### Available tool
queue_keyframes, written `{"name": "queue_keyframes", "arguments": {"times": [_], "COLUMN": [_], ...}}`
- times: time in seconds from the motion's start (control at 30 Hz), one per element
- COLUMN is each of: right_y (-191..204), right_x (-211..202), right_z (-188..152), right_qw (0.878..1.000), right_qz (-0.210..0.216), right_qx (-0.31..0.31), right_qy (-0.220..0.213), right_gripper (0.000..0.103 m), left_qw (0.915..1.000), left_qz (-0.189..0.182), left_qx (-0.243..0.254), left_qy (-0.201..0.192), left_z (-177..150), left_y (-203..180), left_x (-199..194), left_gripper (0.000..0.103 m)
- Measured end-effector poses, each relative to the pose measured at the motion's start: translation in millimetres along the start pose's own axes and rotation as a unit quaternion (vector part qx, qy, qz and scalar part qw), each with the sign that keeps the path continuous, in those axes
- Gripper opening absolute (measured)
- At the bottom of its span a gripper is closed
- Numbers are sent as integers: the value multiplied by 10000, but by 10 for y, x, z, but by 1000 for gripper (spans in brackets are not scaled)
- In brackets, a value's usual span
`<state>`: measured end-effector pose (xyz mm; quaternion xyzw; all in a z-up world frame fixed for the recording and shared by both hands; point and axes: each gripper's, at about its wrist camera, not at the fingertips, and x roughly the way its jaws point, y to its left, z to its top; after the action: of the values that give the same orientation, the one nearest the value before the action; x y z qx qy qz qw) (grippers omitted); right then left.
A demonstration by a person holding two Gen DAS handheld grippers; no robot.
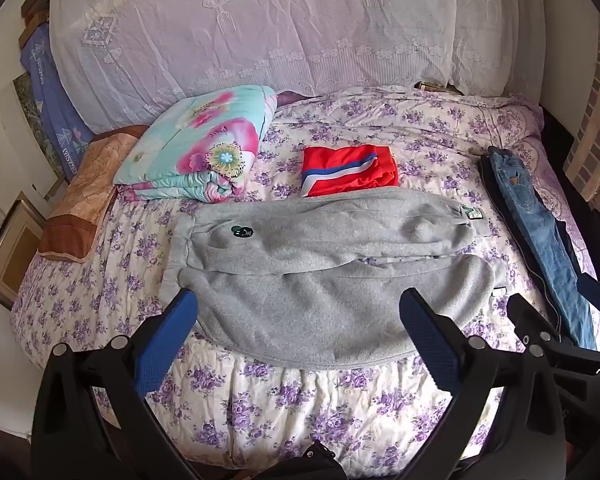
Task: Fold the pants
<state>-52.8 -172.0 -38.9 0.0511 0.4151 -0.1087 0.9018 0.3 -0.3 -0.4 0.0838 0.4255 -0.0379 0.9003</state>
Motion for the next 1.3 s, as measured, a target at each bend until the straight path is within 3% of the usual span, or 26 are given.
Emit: {"name": "queue_keyframes", "arguments": {"times": [1.3], "right_y": [79], "right_x": [3], "right_z": [-11], "right_qw": [10000], "right_qz": [-8], "right_qx": [-21], "right_qy": [44], "right_gripper": [99], "left_qw": [10000], "left_qz": [-41], "left_qx": [-30], "left_qy": [44], "left_z": [-86], "left_y": [-88], "left_x": [89], "left_gripper": [98]}}
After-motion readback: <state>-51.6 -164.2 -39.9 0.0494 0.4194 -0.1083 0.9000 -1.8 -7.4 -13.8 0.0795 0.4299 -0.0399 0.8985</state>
